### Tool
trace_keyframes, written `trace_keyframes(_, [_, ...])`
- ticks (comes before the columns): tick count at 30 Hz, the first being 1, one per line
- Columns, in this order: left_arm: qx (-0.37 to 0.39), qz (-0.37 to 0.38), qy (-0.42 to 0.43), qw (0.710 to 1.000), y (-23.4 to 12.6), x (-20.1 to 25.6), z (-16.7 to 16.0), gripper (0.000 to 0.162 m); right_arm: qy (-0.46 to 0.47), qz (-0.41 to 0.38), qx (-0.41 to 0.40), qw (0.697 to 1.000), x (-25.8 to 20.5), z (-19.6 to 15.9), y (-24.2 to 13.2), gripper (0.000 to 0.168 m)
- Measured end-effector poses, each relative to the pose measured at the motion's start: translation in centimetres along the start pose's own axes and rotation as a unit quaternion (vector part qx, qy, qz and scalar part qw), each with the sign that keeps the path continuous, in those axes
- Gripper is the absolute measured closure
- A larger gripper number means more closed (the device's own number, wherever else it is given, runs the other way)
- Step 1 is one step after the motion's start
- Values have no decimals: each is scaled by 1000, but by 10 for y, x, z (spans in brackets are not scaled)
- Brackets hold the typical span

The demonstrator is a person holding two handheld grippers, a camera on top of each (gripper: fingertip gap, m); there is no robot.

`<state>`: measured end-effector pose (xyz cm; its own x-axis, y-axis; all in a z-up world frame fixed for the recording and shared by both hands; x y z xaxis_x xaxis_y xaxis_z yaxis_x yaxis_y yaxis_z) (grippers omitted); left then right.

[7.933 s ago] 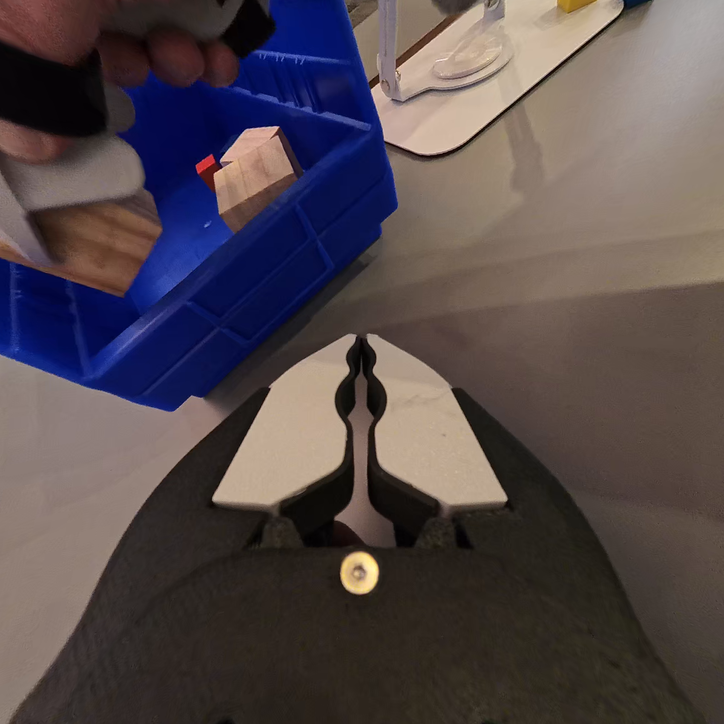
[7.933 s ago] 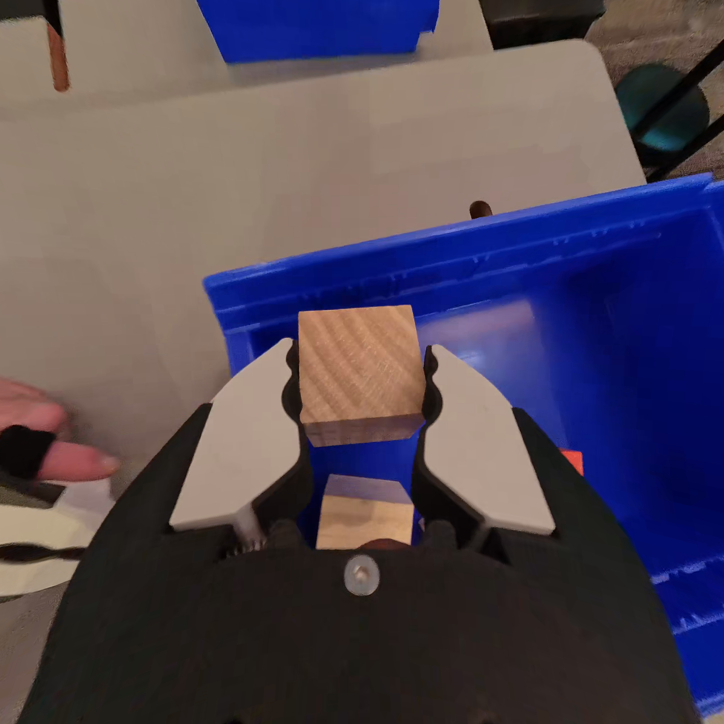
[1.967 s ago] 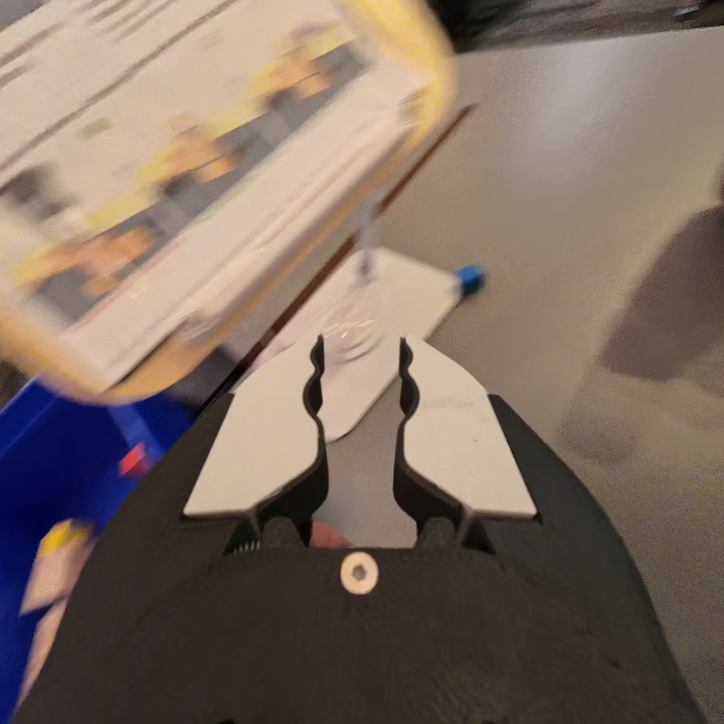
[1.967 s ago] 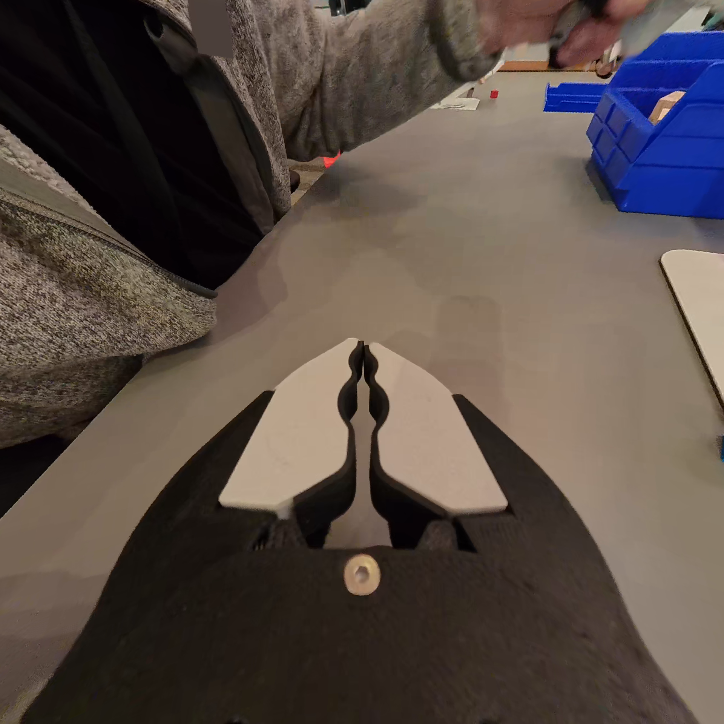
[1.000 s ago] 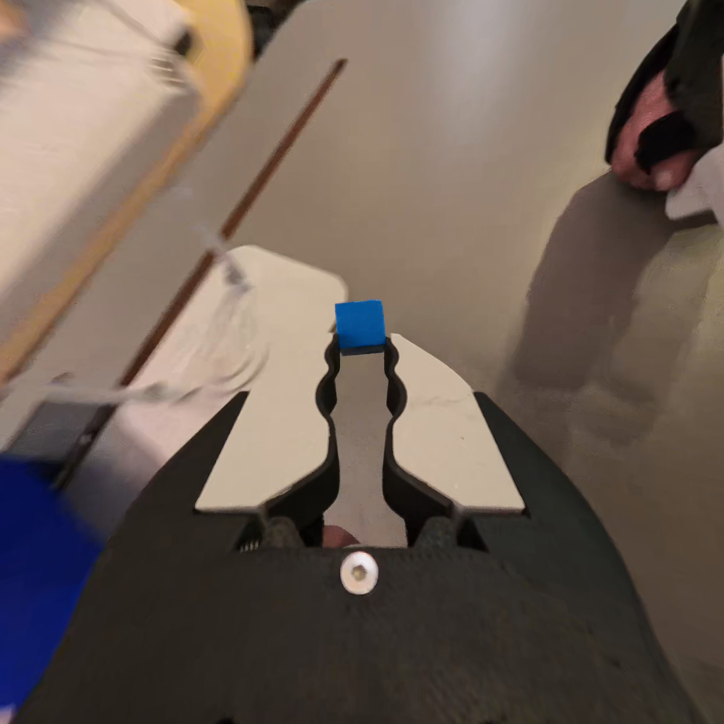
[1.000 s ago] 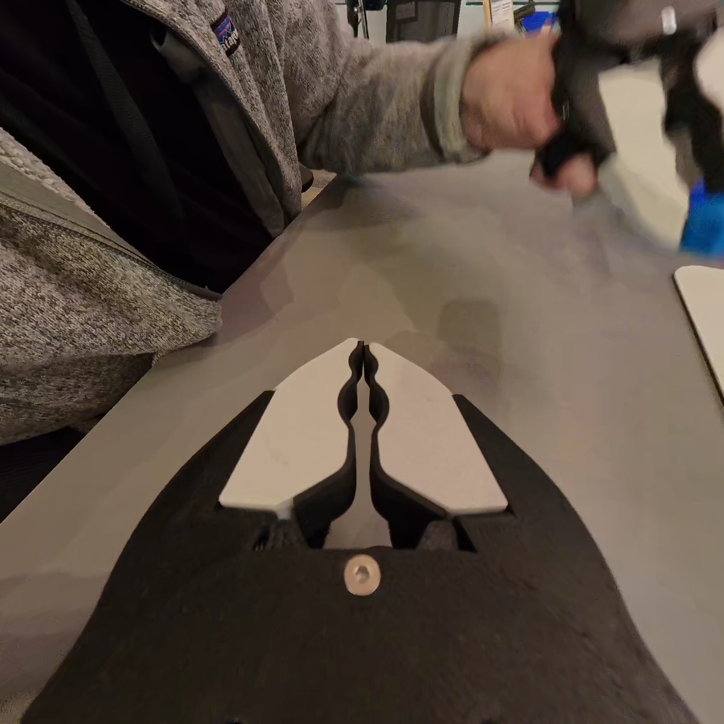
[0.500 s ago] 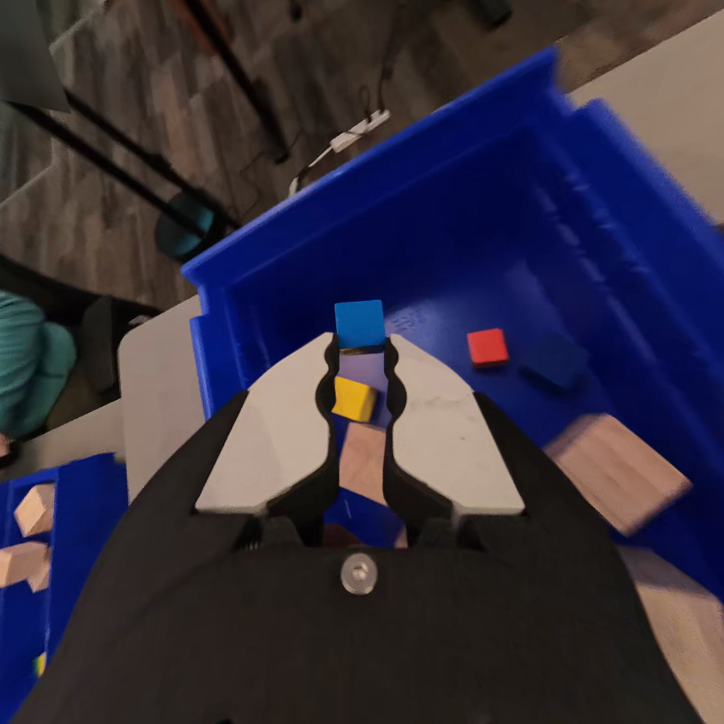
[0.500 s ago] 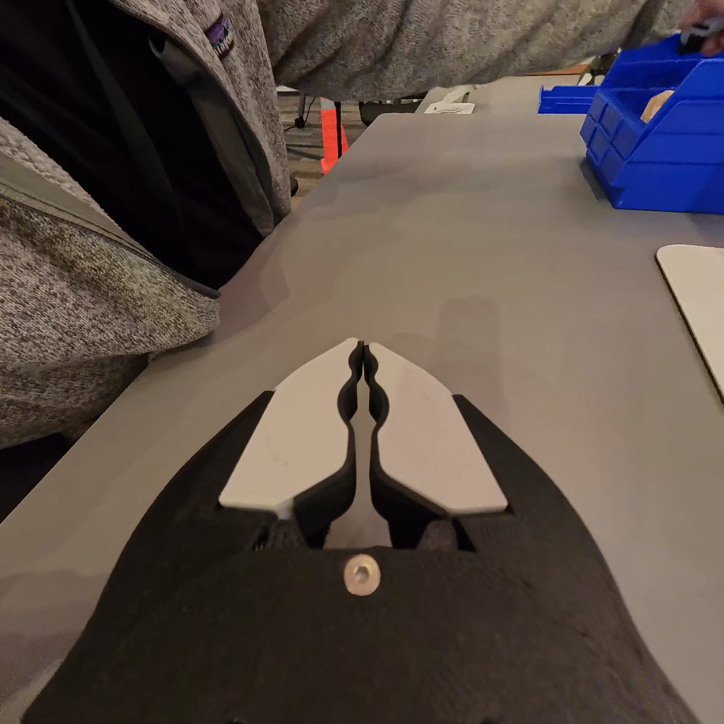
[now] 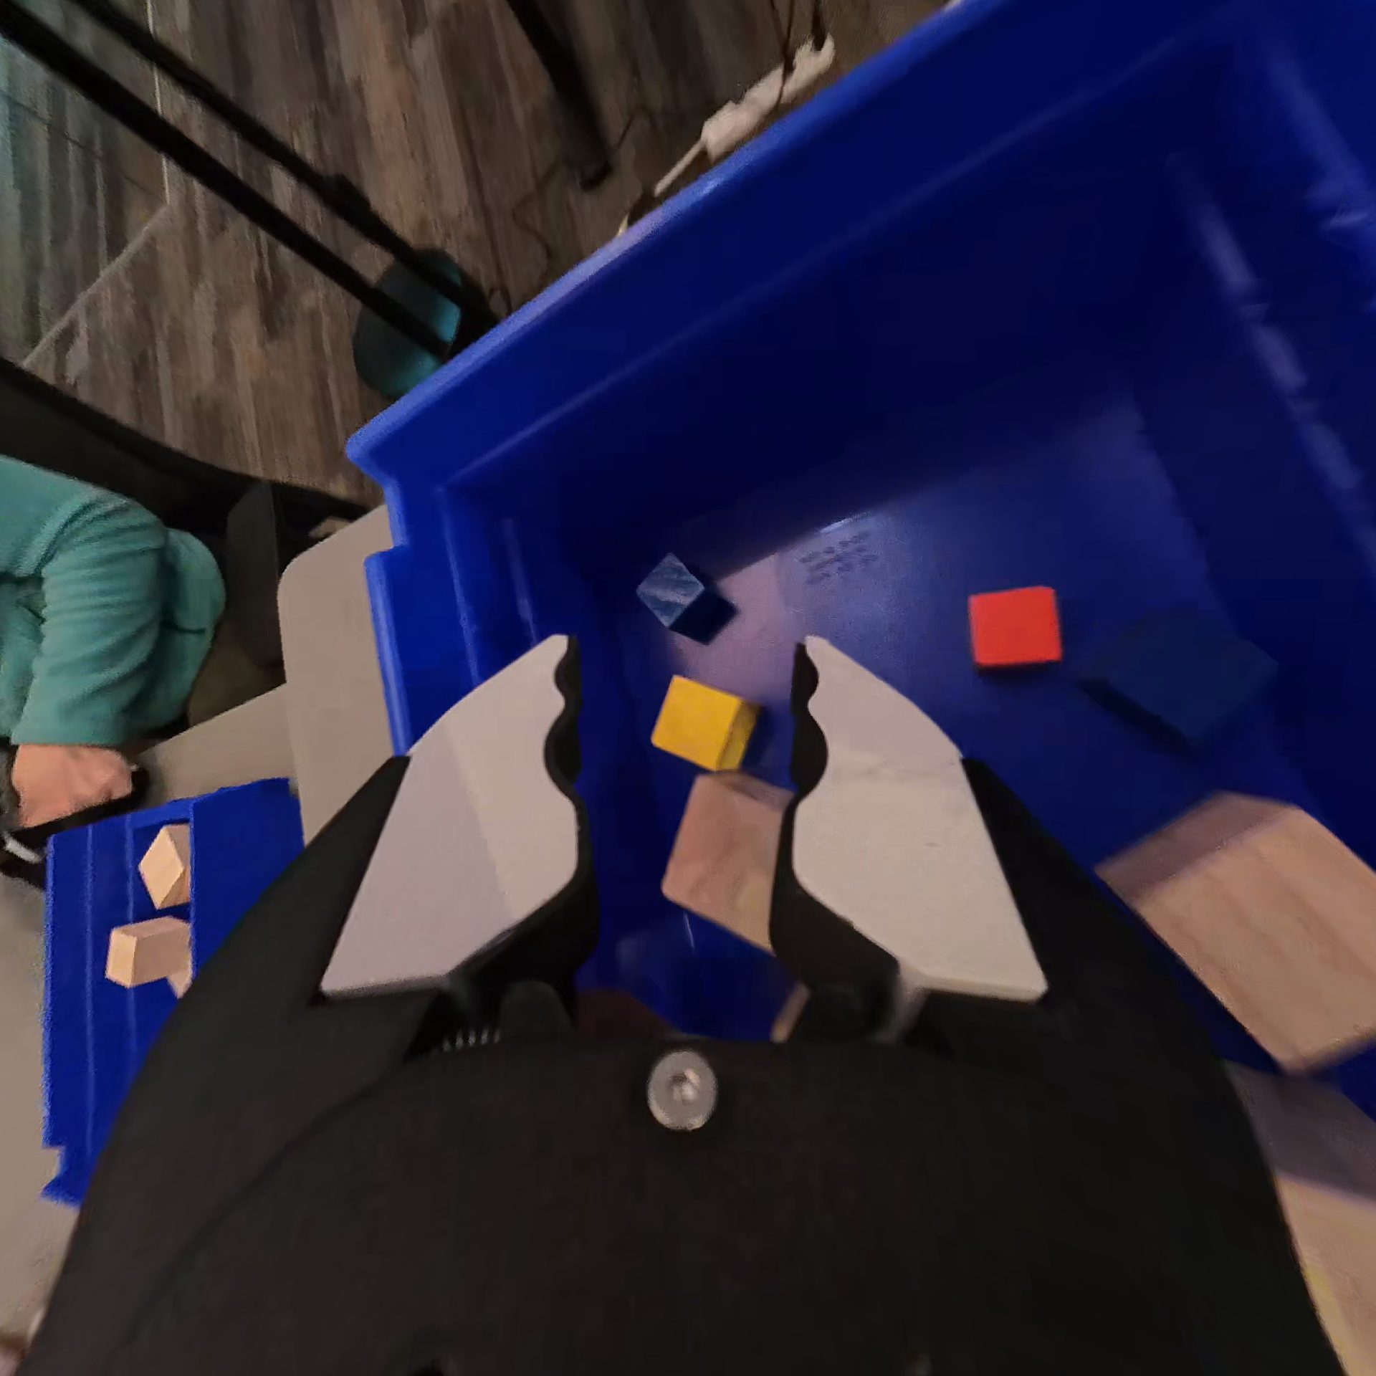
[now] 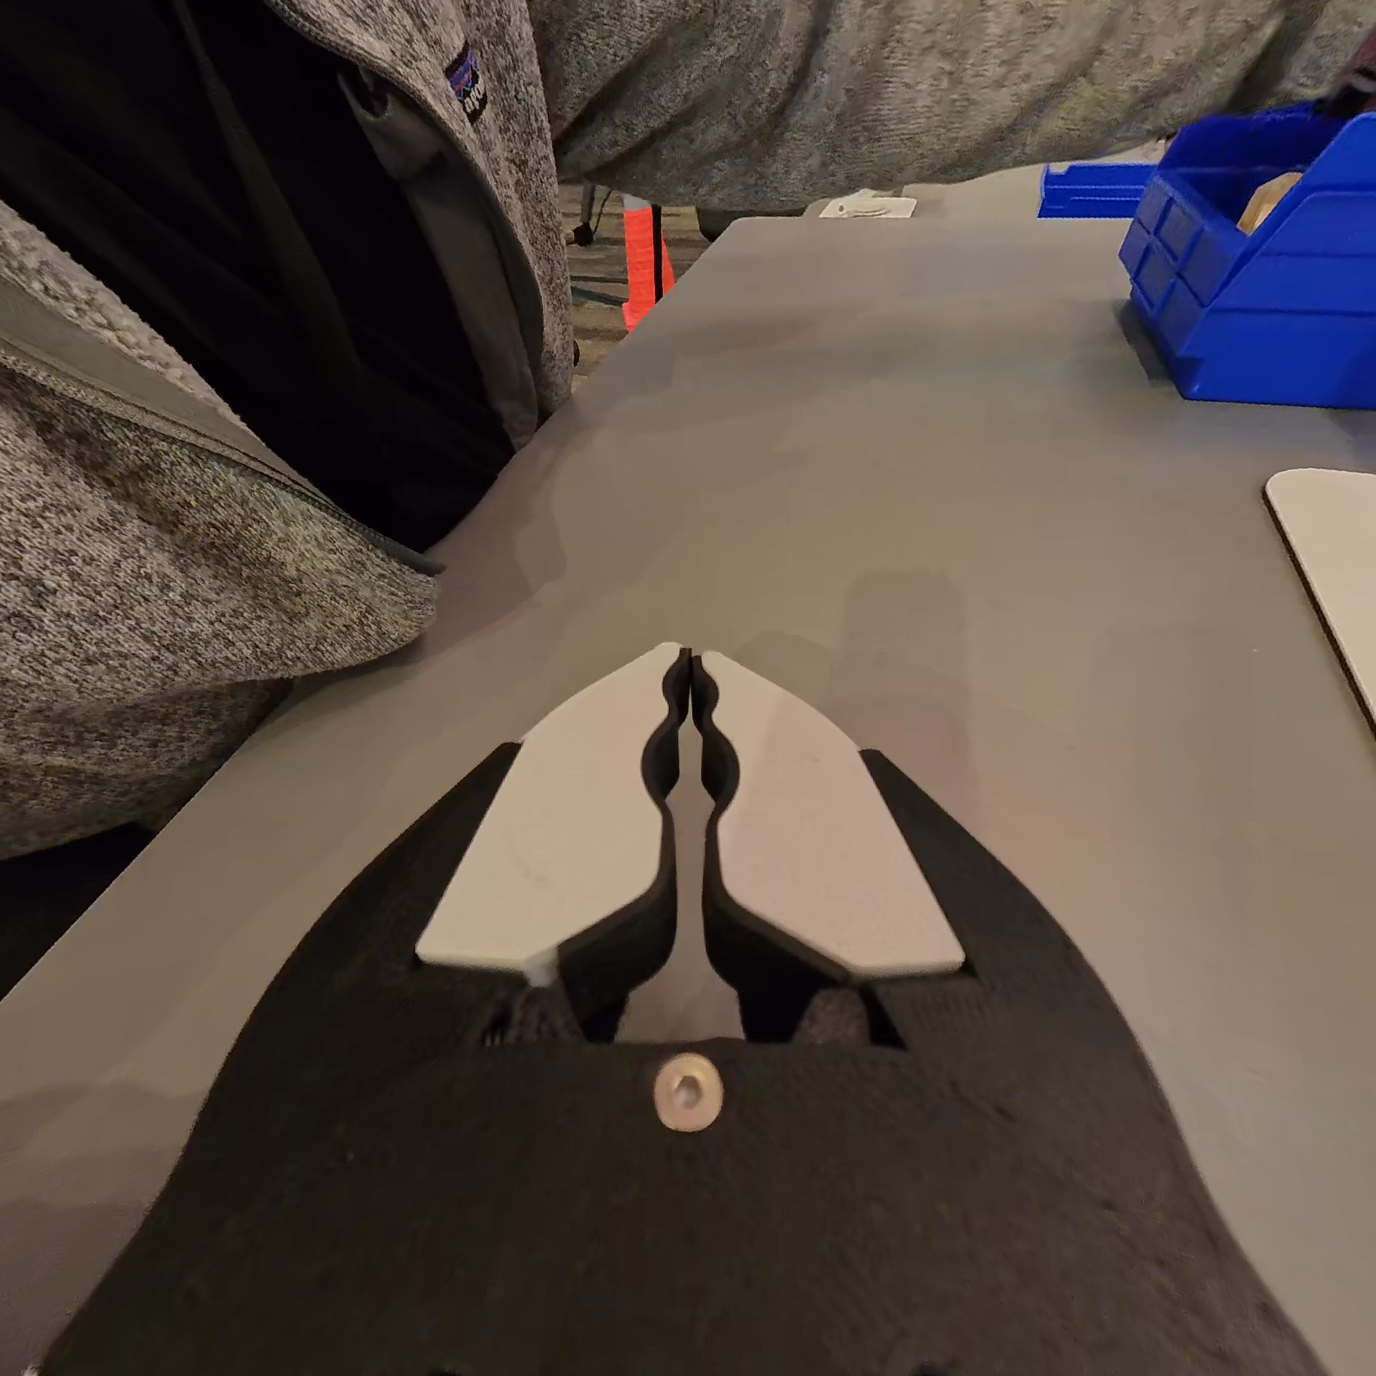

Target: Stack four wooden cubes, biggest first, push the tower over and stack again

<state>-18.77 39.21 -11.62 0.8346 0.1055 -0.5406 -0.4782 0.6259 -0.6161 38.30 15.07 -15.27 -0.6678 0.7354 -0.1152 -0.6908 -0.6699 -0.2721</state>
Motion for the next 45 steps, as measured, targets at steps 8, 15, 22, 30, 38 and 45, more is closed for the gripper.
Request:
trace_keyframes(8, [233, -44, -46, 970, -177, 42, -50, 145, -3, -33, 17, 999, 13, 12, 13, 168])
trace_keyframes(15, [290, -145, -15, 946, -240, 175, -105, 158, -10, -89, 4, 996, 52, 30, 70, 168])
trace_keyframes(22, [253, -151, 2, 956, -226, 233, -112, 161, -12, -167, 6, 986, 101, 48, 100, 168])
trace_keyframes(30, [208, -118, -35, 970, -202, 235, -109, 162, 35, -225, -25, 973, 142, 43, 98, 168])
trace_keyframes(38, [145, -151, -37, 977, -193, 248, -108, 138, 154, -284, -86, 942, 174, 10, 81, 137])
trace_keyframes(45, [138, -180, -41, 973, -201, 257, -107, 110, 158, -286, -169, 930, 175, -8, 80, 101])
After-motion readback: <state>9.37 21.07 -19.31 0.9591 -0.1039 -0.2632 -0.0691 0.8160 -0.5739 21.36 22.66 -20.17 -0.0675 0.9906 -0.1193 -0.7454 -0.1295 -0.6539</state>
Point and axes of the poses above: each gripper's, where its closed fingertips meet, y out along the fingers, z out of its top, x = y × z across the jaws, the point moved 4 cm from there along -y, back along the fingers, and after that the axes turned 12 degrees about z, right-handed, at the moved point
